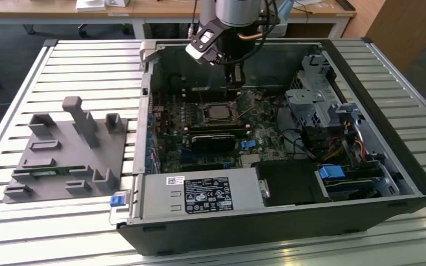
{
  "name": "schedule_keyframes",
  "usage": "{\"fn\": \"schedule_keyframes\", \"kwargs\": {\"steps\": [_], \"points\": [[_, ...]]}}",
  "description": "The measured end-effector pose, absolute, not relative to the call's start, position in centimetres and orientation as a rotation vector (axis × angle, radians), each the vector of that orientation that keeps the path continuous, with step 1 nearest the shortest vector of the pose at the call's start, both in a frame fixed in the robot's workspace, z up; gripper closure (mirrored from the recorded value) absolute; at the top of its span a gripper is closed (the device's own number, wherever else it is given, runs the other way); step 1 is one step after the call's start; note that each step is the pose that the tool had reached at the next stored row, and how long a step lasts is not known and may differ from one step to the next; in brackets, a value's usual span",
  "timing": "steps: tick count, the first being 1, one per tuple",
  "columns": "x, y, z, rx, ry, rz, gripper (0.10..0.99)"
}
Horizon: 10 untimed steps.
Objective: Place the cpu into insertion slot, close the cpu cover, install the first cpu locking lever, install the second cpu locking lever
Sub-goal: 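Close the cpu cover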
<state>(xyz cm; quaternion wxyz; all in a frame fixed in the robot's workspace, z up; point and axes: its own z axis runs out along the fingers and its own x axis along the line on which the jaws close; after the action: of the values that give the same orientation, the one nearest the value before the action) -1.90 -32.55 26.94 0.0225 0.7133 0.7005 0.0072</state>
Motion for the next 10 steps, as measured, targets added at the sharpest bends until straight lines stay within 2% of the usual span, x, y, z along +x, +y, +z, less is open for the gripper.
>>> {"fn": "schedule_keyframes", "kwargs": {"steps": [10], "points": [[-0.5, -32.6, 26.9, 2.211, 2.171, 0.024, 0.980]]}}
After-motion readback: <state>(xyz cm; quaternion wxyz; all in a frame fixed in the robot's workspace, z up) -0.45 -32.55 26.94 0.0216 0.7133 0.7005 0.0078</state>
